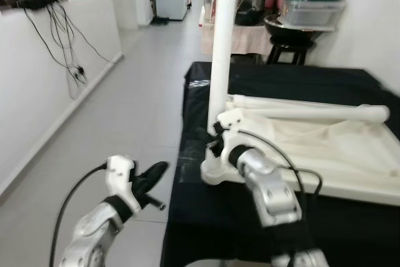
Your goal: Building children table
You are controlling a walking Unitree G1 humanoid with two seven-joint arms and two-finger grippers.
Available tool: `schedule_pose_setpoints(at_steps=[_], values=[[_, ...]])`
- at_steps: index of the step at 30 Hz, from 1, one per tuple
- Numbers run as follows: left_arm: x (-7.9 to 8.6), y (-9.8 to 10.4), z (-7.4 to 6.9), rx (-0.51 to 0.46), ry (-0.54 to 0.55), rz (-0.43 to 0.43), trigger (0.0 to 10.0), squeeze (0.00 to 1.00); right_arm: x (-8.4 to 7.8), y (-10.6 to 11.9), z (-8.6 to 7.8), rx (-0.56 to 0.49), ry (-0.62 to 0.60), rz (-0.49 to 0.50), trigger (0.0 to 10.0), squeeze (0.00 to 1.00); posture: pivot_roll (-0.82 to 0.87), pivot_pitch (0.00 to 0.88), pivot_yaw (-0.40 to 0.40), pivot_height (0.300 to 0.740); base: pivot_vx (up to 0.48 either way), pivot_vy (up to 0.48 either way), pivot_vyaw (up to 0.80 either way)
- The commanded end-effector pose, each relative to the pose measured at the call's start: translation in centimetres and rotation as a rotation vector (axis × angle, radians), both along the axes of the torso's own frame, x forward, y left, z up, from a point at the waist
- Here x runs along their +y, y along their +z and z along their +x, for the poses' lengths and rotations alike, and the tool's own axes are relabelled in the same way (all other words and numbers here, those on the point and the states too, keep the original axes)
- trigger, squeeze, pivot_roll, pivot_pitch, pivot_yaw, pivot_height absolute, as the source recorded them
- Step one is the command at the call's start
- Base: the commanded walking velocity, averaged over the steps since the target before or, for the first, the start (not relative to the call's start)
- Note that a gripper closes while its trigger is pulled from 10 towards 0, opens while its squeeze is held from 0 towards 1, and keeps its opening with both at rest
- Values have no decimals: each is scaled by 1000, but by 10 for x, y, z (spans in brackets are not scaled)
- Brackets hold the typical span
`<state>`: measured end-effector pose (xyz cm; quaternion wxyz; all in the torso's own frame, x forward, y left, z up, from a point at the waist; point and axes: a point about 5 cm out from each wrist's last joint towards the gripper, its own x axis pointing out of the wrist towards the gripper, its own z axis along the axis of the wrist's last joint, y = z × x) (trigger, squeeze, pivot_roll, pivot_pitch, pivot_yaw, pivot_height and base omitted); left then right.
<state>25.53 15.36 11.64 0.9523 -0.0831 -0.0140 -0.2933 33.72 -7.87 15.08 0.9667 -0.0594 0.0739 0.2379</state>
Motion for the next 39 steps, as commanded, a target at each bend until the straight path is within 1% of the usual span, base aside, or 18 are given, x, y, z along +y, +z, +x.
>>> schedule_pose_setpoints(at_steps=[1,2,3,4,5,6,7,14,19,20,23,24,25,26,27,31,33,39], values=[[2,-5,-1,15,18,-2,10000,0,-13,-38,-7,148,-53,-117,0,0,24,0,-78,740,0,0,0],[2,-5,-2,15,21,-4,10000,0,-12,-37,-9,151,-59,-117,0,0,24,0,-78,740,0,0,0],[3,-5,-1,17,20,-1,10000,0,-12,-36,-10,146,-78,-105,8392,0,22,0,-75,740,0,0,0],[3,-5,-1,19,19,8,10000,0,-12,-33,-13,145,-95,-89,10000,0,18,0,-73,740,0,0,0],[3,-5,-1,19,19,8,10000,0,-12,-33,-13,145,-95,-89,10000,0,18,0,-73,740,0,0,0],[2,-5,0,20,18,20,10000,0,-12,-30,-15,142,-102,-58,10000,655,10,0,-62,740,0,0,0],[1,-4,3,15,27,71,10000,0,-15,-23,-18,99,-69,-8,10000,1000,1,0,-55,740,0,0,0],[9,0,5,-12,116,221,10000,0,-37,-18,-24,44,-31,53,10000,1000,-33,0,-34,740,0,0,0],[23,14,0,-113,223,345,10000,0,-60,-20,-36,44,-58,96,10000,1000,-45,0,-16,740,0,0,0],[27,20,-7,-132,259,331,10000,0,-69,-18,-48,25,-62,130,10000,1000,-52,0,-5,740,0,0,0],[30,23,-12,-137,288,313,10000,0,-73,-16,-58,9,-50,158,10000,1000,-55,0,1,740,0,0,0],[32,25,-17,-128,336,271,10000,0,-77,-12,-70,-9,-49,208,10000,1000,-60,0,6,740,0,0,0],[34,26,-20,-112,382,220,10000,0,-78,-9,-79,-30,-35,252,10000,867,-61,0,7,740,0,0,0],[34,24,-24,-81,420,155,10000,0,-79,-7,-89,-56,-24,266,10000,125,-59,0,10,740,0,0,0],[33,19,-29,-37,453,112,10000,0,-82,-6,-97,-83,-27,266,10000,0,-63,0,12,740,0,0,0],[29,6,-39,19,474,94,10000,0,-84,-7,-104,-122,-41,222,10000,0,-68,0,15,740,0,0,0],[28,-1,-42,59,522,36,10000,0,-84,-17,-99,-57,-44,226,10000,0,-75,0,17,740,0,0,0],[32,-1,-36,94,570,50,10000,0,-83,-24,-89,1,-100,295,10000,0,-61,0,10,740,0,0,0]])
